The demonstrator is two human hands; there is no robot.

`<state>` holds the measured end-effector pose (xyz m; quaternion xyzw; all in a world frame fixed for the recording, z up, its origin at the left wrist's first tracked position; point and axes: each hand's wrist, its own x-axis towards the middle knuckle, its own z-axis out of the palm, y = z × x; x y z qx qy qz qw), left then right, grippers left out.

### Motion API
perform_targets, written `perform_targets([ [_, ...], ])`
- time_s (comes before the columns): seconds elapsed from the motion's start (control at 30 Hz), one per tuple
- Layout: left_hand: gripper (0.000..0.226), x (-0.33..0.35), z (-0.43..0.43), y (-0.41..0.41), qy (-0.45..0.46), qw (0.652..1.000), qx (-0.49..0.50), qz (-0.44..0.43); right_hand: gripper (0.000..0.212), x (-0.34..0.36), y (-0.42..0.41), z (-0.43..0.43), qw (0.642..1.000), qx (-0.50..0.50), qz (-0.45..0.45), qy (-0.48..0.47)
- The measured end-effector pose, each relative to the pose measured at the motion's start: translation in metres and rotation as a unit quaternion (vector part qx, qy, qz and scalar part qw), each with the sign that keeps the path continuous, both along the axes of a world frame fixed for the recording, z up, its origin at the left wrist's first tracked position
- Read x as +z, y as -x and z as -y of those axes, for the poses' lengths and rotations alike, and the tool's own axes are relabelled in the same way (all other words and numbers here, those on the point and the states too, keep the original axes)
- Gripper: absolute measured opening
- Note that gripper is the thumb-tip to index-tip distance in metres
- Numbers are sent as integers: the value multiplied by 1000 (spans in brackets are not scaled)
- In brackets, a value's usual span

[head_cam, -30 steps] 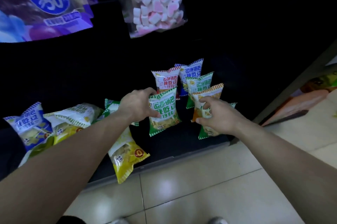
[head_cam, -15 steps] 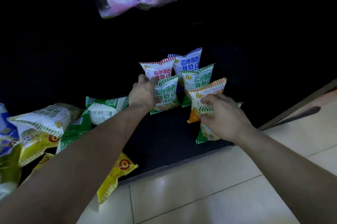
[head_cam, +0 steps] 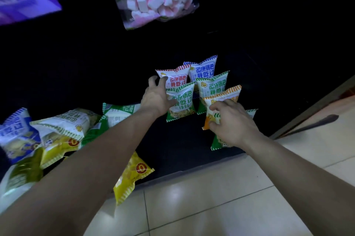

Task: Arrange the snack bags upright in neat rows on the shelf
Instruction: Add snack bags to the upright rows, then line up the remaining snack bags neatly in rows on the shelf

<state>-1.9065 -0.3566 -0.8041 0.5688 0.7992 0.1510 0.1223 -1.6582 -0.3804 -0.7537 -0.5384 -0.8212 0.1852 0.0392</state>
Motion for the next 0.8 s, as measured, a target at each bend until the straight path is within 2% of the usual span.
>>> perform_targets([
  [0.2,79,92,78,26,110,989,-73,-73,55,38,41,28,999,36,-4,9],
  [0.4,79,153,214,56,178,978,-56,-97,60,72,65,68,996,69,17,46],
  [0.57,81,165,288,89,215,969,-38,-118,62,74,102,110,991,108,22,70],
  [0.7,83,147,311,116,211,974,-32,-74,67,50,144,143,986,99,23,129],
  [0.8,86,124,303,132,242,968,-48,-44,71,7,168,155,980,94,44,170],
])
